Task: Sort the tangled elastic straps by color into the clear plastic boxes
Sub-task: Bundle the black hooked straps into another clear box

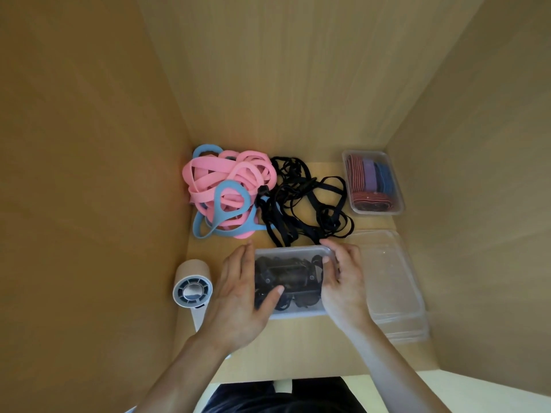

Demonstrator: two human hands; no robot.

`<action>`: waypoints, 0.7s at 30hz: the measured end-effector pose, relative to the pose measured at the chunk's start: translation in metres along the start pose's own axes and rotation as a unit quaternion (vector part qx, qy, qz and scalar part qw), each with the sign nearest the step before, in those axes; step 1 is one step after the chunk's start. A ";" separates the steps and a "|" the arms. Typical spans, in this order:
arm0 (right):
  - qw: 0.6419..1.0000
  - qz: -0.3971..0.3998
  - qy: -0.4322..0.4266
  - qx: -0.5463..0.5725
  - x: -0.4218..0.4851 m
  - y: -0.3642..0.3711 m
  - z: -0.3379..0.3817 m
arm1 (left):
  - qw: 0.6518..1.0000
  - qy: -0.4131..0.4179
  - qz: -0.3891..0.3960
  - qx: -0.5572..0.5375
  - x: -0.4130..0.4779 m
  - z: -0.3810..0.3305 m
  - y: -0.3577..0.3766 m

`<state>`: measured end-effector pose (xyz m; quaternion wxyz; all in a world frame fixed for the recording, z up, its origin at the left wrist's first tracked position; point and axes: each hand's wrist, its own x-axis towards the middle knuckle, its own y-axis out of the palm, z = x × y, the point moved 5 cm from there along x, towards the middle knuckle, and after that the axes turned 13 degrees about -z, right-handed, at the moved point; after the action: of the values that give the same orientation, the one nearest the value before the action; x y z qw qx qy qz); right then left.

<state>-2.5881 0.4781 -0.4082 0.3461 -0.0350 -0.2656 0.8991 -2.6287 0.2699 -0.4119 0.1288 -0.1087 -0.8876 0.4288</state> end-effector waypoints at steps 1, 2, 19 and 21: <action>1.000 -0.002 -0.003 -0.002 0.000 0.000 -0.001 | 1.000 0.005 0.001 0.005 0.000 0.000 0.001; 1.000 -0.001 -0.007 -0.006 0.000 0.000 -0.001 | 1.000 0.009 0.003 0.011 0.000 0.000 0.001; 0.984 0.131 -0.042 -0.110 0.002 0.011 0.002 | 0.985 0.093 0.021 0.144 0.004 -0.015 -0.002; 0.988 0.124 -0.037 -0.089 0.002 0.010 0.000 | 0.984 0.095 0.027 0.147 0.004 -0.014 -0.001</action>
<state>-2.5959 0.4733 -0.4129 0.2173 -0.0654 -0.3506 0.9086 -2.6280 0.2808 -0.4019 0.2153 -0.1529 -0.7950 0.5461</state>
